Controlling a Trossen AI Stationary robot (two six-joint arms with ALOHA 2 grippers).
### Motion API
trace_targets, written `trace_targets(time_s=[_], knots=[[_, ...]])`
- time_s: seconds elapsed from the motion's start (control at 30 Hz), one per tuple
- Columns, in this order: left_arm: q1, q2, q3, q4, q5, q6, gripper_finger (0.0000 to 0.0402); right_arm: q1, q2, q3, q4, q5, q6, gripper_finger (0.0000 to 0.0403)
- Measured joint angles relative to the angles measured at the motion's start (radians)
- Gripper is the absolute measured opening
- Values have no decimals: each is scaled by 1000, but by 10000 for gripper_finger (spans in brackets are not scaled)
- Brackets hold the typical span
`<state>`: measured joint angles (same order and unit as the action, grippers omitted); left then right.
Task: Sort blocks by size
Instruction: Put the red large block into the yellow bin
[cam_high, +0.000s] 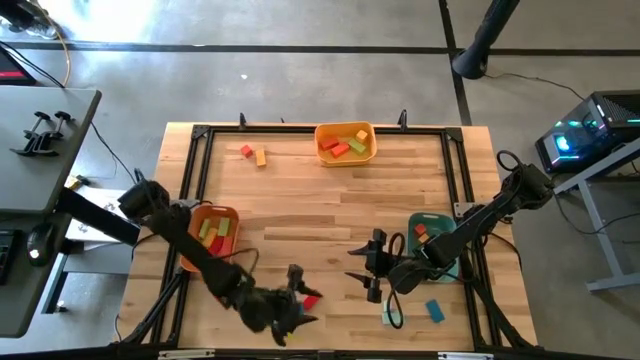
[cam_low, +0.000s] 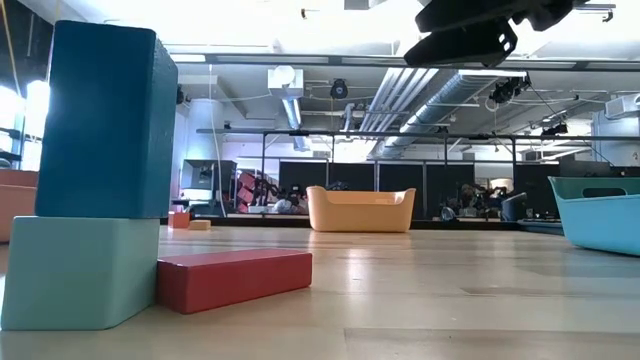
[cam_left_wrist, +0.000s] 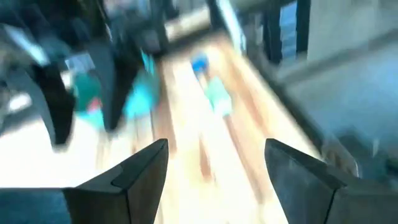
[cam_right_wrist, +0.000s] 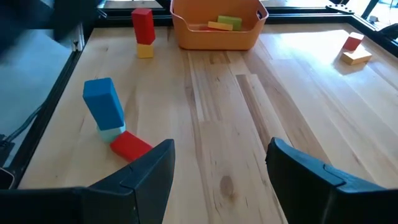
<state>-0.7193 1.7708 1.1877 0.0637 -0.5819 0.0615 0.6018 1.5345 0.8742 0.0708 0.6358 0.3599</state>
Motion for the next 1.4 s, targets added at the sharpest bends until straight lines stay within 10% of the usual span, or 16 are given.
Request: trace_targets(time_s=[0.4,0.63,0.83,1.1,1.4], knots=[[-182,-2,181,-790,-67,-829,252,0,0,0,8,0,5,243],[-265,-3,253,-1272,289,-1570,252,0,0,0,8,3,-1,243],[-350,-2,254,-1386,467,-1873,252,0,0,0,8,3,-2,243],[-416,-2,182,-1459,329,-2240,253,0,0,0,8,3,-2,243],[-405,-3,105,-1384,276,-2312,282,0,0,0,8,3,-2,243]])
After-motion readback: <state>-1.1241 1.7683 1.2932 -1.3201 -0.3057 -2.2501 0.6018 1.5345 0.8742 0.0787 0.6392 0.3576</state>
